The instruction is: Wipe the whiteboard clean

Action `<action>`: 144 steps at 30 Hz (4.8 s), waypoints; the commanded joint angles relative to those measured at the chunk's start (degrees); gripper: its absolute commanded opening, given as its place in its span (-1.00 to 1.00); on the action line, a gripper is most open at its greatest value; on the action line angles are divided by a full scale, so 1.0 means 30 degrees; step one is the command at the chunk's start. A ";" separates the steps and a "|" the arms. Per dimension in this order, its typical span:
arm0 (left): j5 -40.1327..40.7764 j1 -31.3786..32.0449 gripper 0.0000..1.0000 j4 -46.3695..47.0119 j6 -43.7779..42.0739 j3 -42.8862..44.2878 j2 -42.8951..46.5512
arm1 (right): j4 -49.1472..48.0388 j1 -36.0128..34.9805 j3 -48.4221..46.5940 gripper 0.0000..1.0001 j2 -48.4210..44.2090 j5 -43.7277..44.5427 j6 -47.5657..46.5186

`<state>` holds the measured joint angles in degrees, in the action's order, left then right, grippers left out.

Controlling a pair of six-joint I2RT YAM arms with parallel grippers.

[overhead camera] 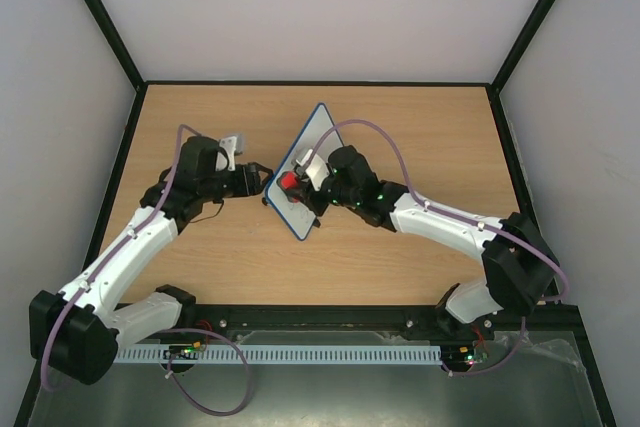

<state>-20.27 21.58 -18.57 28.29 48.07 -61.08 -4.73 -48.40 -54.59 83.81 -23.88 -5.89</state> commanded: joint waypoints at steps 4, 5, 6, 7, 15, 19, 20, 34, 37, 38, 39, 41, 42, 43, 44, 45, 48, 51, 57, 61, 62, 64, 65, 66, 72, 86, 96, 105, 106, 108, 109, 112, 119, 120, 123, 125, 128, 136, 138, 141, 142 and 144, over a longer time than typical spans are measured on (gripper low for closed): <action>-0.0152 0.0188 0.21 -0.1799 -0.0200 0.0197 0.0270 | -0.0649 -0.0089 0.0752 -0.97 -0.0613 0.0606 0.0224; -0.0391 0.0188 0.19 -0.1833 -0.0202 0.0150 0.0164 | -0.0627 -0.0092 0.0814 -0.97 -0.0648 0.0720 0.0205; -0.0504 0.0243 0.19 -0.1823 -0.0181 0.0103 0.0122 | -0.0621 -0.0089 0.0910 -0.97 -0.0700 0.0811 0.0184; -0.0504 0.0268 0.20 -0.1763 -0.0090 0.0065 0.0149 | -0.0583 -0.0088 0.0973 -0.97 -0.0732 0.0870 0.0177; 0.2969 0.0423 0.45 -0.2600 0.1036 0.0738 0.1611 | 0.0423 -0.0052 0.1192 -0.97 -0.1452 0.1508 0.0395; 0.2142 0.0520 0.41 -0.2257 0.1222 0.0341 0.1394 | 0.0805 -0.0035 0.1318 -0.97 -0.1705 0.1647 0.0561; 0.1815 0.0556 0.35 -0.2275 0.1155 0.0296 0.1191 | 0.0862 -0.0038 0.1372 -0.97 -0.1755 0.1707 0.0605; 0.0371 0.2151 -0.26 -0.1283 0.0836 0.0093 -0.0513 | 0.0093 -0.0093 0.1627 -0.97 -0.1207 -0.0567 -0.0653; 0.1295 0.2143 -0.27 -0.1699 0.0876 0.0185 -0.0530 | -0.0589 -0.0096 0.1462 -0.97 -0.0771 -0.0239 -0.0818; 0.1651 0.2135 -0.25 -0.1920 0.0895 0.0251 -0.0514 | -0.0766 -0.0096 0.1404 -0.97 -0.0616 -0.0097 -0.0871; 0.1889 0.2124 -0.20 -0.2108 0.0894 0.0307 -0.0476 | -0.0946 -0.0096 0.1306 -0.97 -0.0502 0.0053 -0.0877; 0.2217 0.2122 0.00 -0.2421 0.0958 0.0416 -0.0316 | -0.1312 -0.0096 0.1146 -0.97 -0.0238 0.0288 -0.0822; 0.2378 0.2122 0.06 -0.2559 0.0997 0.0488 -0.0195 | -0.1475 -0.0096 0.1145 -0.97 -0.0114 0.0337 -0.0772; 0.2511 0.2122 0.07 -0.2635 0.1013 0.0523 -0.0092 | -0.1650 -0.0096 0.1109 -0.97 0.0015 0.0342 -0.0722; 0.2627 0.2122 0.05 -0.2681 0.1084 0.0527 0.0038 | -0.1785 -0.0096 0.1111 -0.97 0.0082 0.0313 -0.0705; 0.2718 0.2122 0.01 -0.2687 0.1108 0.0506 0.0173 | -0.1930 -0.0096 0.1119 -0.97 0.0175 0.0276 -0.0703; 0.2773 0.2093 -0.16 -0.2659 0.1158 0.0513 0.0100 | -0.2171 -0.0096 0.1067 -0.97 0.0372 0.0200 -0.0774; 0.2695 0.2093 -0.33 -0.2512 0.1252 0.0523 -0.0033 | -0.2343 -0.0096 0.1094 -0.97 0.0457 0.0052 -0.0848; 0.2568 0.2093 -0.79 -0.2263 0.1120 0.0441 -0.0368 | -0.2926 -0.0096 0.1013 -0.97 0.0777 -0.0563 -0.0780; 0.2281 0.2093 -0.95 -0.2223 0.1026 0.0420 -0.0528 | -0.3412 -0.0122 0.0561 -0.97 0.1325 -0.0509 -0.0733; 0.2250 0.2093 -0.95 -0.2220 0.1013 0.0434 -0.0569 | -0.3620 -0.0111 0.0460 -0.97 0.1477 -0.0383 -0.0670; 0.2163 0.2085 -0.95 -0.2219 0.0973 0.0434 -0.0602 | -0.4351 -0.0119 0.0528 -0.97 0.1841 -0.0042 -0.0540; 0.2118 0.2066 -0.95 -0.2204 0.0951 0.0439 -0.0630 | -0.4697 -0.0121 0.0640 -0.97 0.2057 0.0115 -0.0488; 0.2065 0.2064 -0.95 -0.2192 0.0905 0.0440 -0.0673 | -0.5008 -0.0110 0.0778 -0.97 0.2341 0.0288 -0.0471; 0.1250 0.1671 -0.95 -0.2131 0.0671 0.0466 -0.0966 | -0.5733 -0.0121 0.2052 -0.97 0.3758 0.0661 -0.0706; 0.0709 0.1039 -0.95 -0.1871 0.0157 0.0101 -0.1232 | -0.4838 -0.0097 -0.0235 -0.97 0.3418 -0.0417 0.1206; 0.0439 0.0813 -0.95 -0.1984 -0.0097 0.0178 -0.1184 | -0.5495 -0.0096 0.0314 -0.97 0.4159 0.0190 0.2153; 0.0165 0.0573 -0.95 -0.1810 -0.0340 0.0297 -0.1447 | -0.4869 0.0268 0.1782 -0.97 0.6745 -0.0510 0.1911; 0.0107 0.0548 -0.95 -0.1831 -0.0370 0.0294 -0.1464 | -0.4824 0.0279 0.1606 -0.97 0.6640 -0.0548 0.1950; -0.0014 0.0514 -0.95 -0.1817 -0.0478 0.0288 -0.1517 | -0.4702 0.0284 0.1009 -0.97 0.6217 -0.0591 0.2244; -0.0073 0.0489 -0.95 -0.1872 -0.0556 0.0267 -0.1539 | -0.4537 0.0277 0.0590 -0.97 0.5959 -0.0646 0.2482; -0.0155 0.0424 -0.95 -0.2005 -0.0763 0.0218 -0.1641 | -0.3991 0.0263 -0.1176 -0.97 0.5311 -0.1228 0.3119; -0.0301 0.0254 -0.95 -0.1715 -0.0717 -0.0027 -0.1676 | -0.3998 0.0283 -0.2534 -0.97 0.4748 -0.2523 0.4557; -0.0303 0.0248 -0.95 -0.1695 -0.0703 -0.0050 -0.1687 | -0.3998 0.0259 -0.2369 -0.96 0.4849 -0.2524 0.4598; -0.0331 0.0247 -0.95 -0.1684 -0.0672 -0.0022 -0.1655 | -0.4085 0.0281 -0.1303 -0.97 0.5351 -0.2295 0.4524; -0.0316 0.0261 -0.95 -0.1689 -0.0672 -0.0029 -0.1617 | -0.4120 0.0277 -0.0436 -0.97 0.5740 -0.2103 0.4495; -0.0359 0.0247 -0.95 -0.1705 -0.0701 0.0025 -0.1642 | -0.4051 0.0382 0.0382 -0.97 0.6520 -0.1978 0.4571; -0.0551 0.0247 -0.95 -0.1547 -0.0741 -0.0084 -0.1663 | -0.2314 0.0646 -0.1589 -0.97 0.6339 -0.2237 0.4244; -0.0567 0.0254 -0.95 -0.1545 -0.0802 -0.0116 -0.1668 | -0.2245 0.0645 -0.2579 -0.97 0.5797 -0.2325 0.4469; -0.0589 0.0222 -0.95 -0.1575 -0.0841 -0.0113 -0.1703 | -0.2058 0.0658 -0.4112 -0.97 0.5588 -0.2599 0.4908; -0.0610 0.0225 -0.95 -0.1575 -0.0846 -0.0116 -0.1716 | -0.2118 0.0661 -0.4427 -0.97 0.5631 -0.2662 0.5118; -0.0624 0.0218 -0.95 -0.1622 -0.0872 -0.0117 -0.1679 | -0.2312 0.0649 -0.4643 -0.97 0.5902 -0.2561 0.5419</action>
<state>-17.63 20.95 -21.34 25.71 48.82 -64.38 -11.11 -45.10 -64.55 100.27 -31.99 8.36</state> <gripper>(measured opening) 0.034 0.244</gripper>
